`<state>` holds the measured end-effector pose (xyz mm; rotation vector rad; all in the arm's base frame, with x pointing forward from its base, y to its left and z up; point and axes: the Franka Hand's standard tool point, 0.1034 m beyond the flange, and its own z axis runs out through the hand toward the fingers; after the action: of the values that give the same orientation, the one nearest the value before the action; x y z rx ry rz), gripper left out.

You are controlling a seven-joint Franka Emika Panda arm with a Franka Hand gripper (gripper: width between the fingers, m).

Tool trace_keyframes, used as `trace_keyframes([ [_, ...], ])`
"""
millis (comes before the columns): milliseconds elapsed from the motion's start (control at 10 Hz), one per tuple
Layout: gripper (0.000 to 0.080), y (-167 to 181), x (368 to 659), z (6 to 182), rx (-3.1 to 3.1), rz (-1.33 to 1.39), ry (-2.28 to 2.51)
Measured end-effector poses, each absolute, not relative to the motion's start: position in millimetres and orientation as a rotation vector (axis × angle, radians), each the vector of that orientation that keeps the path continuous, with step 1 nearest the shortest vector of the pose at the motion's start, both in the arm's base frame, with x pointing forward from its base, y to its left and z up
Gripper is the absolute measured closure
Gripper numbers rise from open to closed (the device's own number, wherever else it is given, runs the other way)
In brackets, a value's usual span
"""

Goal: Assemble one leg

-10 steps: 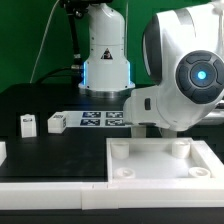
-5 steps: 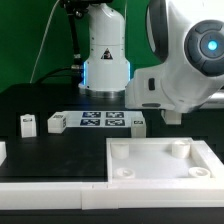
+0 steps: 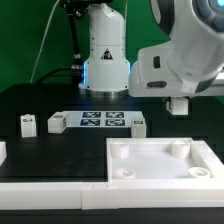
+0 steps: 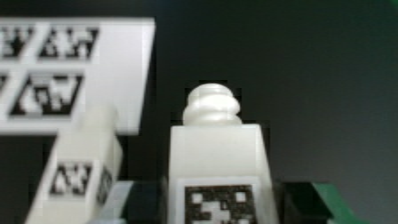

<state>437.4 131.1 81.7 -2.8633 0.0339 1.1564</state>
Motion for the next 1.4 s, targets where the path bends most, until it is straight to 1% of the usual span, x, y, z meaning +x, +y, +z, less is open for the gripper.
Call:
trace_keyframes([
  [100,0.0512,130,432,85.9,-2.895,1.076,0.038],
  [300,0.0512,132,442,83.5,-2.985,0.741,0.049],
  [400,0.0512,132,441,84.9,-3.007,0.641,0.049],
  [600,0.0512,130,459,96.1,-3.042,0.326,0.048],
  [700,0.0512,127,465,100.3,-3.045,0.225,0.029],
  [800,0.0512,126,480,104.5,-3.043,0.024,0.034],
  [900,0.0512,124,486,108.8,-3.039,-0.058,0.027],
  [1000,0.0512,126,500,117.5,-3.032,-0.094,0.012],
  [1400,0.0512,127,499,112.8,-3.033,-0.094,0.009],
])
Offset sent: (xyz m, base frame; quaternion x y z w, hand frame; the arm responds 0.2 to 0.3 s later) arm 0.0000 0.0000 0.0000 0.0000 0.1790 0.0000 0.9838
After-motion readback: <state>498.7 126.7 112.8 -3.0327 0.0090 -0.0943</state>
